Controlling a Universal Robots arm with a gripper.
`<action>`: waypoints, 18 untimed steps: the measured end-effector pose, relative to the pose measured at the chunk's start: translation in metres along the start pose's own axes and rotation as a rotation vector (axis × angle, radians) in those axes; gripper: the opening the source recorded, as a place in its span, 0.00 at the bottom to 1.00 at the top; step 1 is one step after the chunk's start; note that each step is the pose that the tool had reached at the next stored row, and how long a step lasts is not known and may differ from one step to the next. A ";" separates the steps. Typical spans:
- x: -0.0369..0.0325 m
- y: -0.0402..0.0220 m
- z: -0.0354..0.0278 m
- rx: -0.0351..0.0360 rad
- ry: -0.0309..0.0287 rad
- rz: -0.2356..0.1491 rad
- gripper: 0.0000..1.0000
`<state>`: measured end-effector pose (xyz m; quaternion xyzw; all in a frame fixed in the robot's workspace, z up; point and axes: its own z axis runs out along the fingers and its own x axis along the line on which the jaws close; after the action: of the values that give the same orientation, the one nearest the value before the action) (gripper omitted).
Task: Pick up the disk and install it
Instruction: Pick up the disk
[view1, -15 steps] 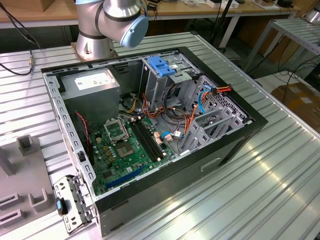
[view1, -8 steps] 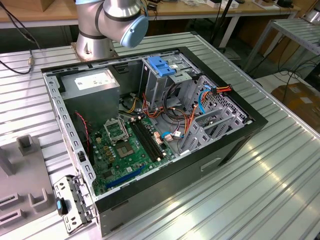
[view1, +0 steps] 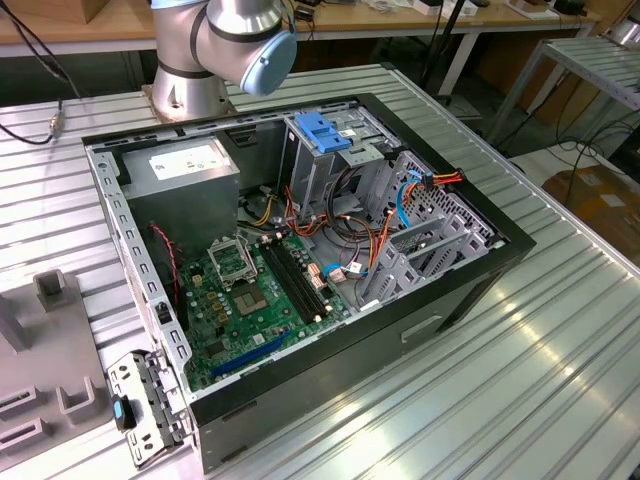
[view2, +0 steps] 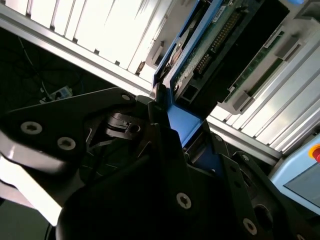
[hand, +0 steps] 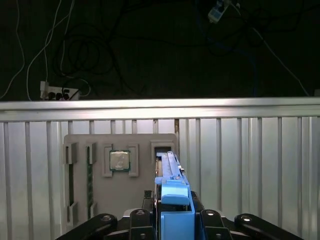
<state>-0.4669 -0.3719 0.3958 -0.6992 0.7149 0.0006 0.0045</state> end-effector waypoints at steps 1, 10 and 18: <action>0.0000 0.0000 -0.0038 0.0000 0.0000 0.000 0.37; -0.0001 -0.0001 -0.0199 0.0001 -0.0026 0.000 0.37; -0.0002 -0.0001 -0.0331 0.0000 -0.0046 0.000 0.37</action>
<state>-0.4670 -0.3719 0.4290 -0.6992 0.7149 0.0022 0.0062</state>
